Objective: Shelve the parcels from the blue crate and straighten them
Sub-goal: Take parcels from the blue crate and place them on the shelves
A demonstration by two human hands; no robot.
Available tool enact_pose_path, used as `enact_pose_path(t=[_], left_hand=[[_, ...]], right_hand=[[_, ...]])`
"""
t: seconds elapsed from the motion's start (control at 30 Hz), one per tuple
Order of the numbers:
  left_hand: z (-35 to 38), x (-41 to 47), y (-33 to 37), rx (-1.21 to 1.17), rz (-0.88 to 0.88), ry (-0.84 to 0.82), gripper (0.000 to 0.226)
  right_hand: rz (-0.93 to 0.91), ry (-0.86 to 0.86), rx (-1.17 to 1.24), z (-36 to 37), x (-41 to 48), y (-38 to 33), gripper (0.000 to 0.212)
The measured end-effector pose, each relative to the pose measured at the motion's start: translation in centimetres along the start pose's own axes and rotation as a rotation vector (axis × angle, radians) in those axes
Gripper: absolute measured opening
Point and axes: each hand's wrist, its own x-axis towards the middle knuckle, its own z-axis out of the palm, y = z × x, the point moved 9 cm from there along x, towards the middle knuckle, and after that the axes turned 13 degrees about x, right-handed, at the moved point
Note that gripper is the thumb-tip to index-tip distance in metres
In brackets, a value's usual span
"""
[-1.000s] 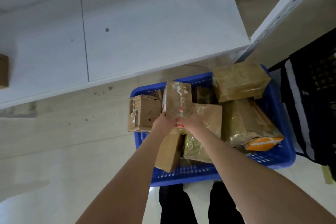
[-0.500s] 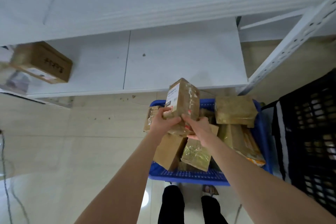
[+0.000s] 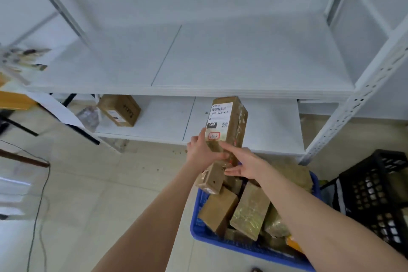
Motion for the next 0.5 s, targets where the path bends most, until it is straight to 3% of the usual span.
enact_pose_path(t=[0.13, 0.3, 0.5], left_hand=[[-4.1, -1.0, -0.8, -0.033, 0.029, 0.026, 0.105], [-8.3, -1.9, -4.0, -0.307, 0.033, 0.004, 0.047], [-12.1, -2.7, -6.1, -0.459, 0.012, -0.032, 0.037]], right_hand=[[-0.093, -0.023, 0.091, 2.9, -2.0, -1.8, 0.053], [-0.171, -0.035, 0.1, 6.2, -4.6, -2.5, 0.042], [-0.217, -0.139, 0.184, 10.2, -7.3, -2.1, 0.021]])
